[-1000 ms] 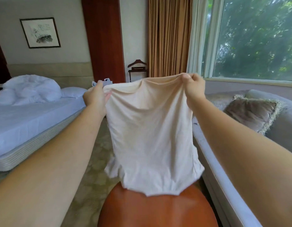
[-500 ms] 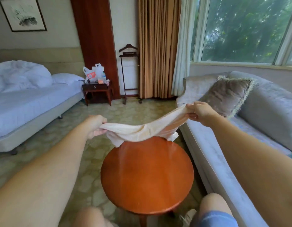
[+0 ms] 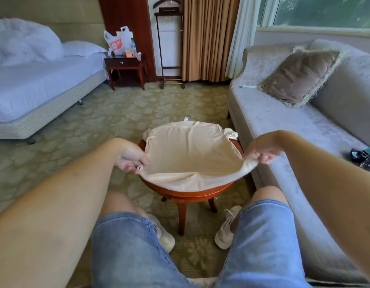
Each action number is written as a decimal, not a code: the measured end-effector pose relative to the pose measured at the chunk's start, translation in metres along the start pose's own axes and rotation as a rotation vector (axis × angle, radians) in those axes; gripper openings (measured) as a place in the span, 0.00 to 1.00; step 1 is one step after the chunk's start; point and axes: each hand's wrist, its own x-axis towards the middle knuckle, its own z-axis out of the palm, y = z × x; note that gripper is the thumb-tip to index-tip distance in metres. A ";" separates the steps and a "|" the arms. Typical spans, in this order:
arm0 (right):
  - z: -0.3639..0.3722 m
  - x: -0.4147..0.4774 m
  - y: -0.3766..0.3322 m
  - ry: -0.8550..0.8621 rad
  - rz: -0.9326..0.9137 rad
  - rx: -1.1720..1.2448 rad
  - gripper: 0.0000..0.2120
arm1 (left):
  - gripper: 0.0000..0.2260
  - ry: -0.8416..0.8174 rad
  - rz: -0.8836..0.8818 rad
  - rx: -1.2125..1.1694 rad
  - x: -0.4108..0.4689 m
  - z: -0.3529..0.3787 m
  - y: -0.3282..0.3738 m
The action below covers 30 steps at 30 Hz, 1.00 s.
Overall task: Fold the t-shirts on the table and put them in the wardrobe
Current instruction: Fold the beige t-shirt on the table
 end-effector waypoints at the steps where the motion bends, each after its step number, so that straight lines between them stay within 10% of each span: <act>1: 0.003 0.002 0.004 -0.055 0.012 -0.033 0.14 | 0.19 -0.028 -0.045 0.112 0.006 -0.001 -0.002; 12: 0.028 0.080 -0.030 0.351 -0.164 -0.050 0.12 | 0.26 0.417 0.169 0.139 0.096 0.012 0.030; 30: 0.103 0.255 -0.102 0.340 -0.320 -0.380 0.36 | 0.30 0.723 0.206 0.431 0.267 0.023 0.046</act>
